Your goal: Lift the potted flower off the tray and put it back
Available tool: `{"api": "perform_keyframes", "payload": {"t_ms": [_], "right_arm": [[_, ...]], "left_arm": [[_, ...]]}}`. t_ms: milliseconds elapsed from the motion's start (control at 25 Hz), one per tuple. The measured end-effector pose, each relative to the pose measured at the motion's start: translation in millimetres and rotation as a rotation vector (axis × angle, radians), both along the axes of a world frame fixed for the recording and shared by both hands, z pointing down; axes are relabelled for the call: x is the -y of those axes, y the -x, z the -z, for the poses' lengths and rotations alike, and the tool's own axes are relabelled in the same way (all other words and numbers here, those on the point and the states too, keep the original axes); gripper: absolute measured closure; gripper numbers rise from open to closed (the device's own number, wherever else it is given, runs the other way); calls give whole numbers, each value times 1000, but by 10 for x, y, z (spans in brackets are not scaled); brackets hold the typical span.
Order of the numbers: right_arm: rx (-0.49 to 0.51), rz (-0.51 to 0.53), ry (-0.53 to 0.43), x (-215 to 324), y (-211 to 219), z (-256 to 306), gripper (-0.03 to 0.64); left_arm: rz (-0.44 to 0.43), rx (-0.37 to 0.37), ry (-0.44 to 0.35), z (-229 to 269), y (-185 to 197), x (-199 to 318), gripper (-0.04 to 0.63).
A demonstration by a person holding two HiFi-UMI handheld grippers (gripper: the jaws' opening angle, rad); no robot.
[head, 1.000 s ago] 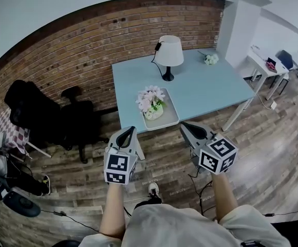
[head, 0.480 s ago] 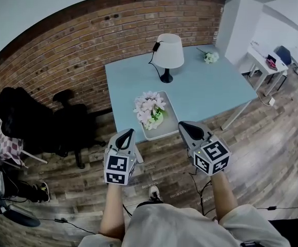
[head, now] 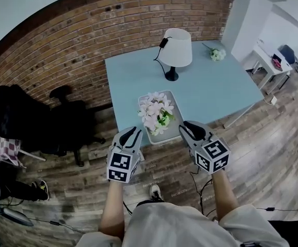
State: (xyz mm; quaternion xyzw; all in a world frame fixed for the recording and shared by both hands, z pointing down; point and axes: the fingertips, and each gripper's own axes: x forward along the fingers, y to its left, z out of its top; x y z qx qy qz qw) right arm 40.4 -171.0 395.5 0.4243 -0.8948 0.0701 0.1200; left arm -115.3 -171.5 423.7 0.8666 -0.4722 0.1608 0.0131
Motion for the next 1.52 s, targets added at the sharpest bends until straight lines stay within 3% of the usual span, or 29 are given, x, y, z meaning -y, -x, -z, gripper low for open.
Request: {"api": "perform_keyframes", "payload": {"t_ms": [160,800,1160,1520], "right_arm": [[-8,17,37,128,70,-144,429],[-17,-21,119,497,-31,-755,400],[-25,79,186,809,12,-1342,380],[-11,203,263,1134,58,-1866,350]], "left_arm": [[-47,-5,42,-163,-15,119,431],[-196,7,161,-794,-174,447,314],[-163,34,266,-1354,-209,713,248],[-186,10,342,-1806,-370,914,244]]}}
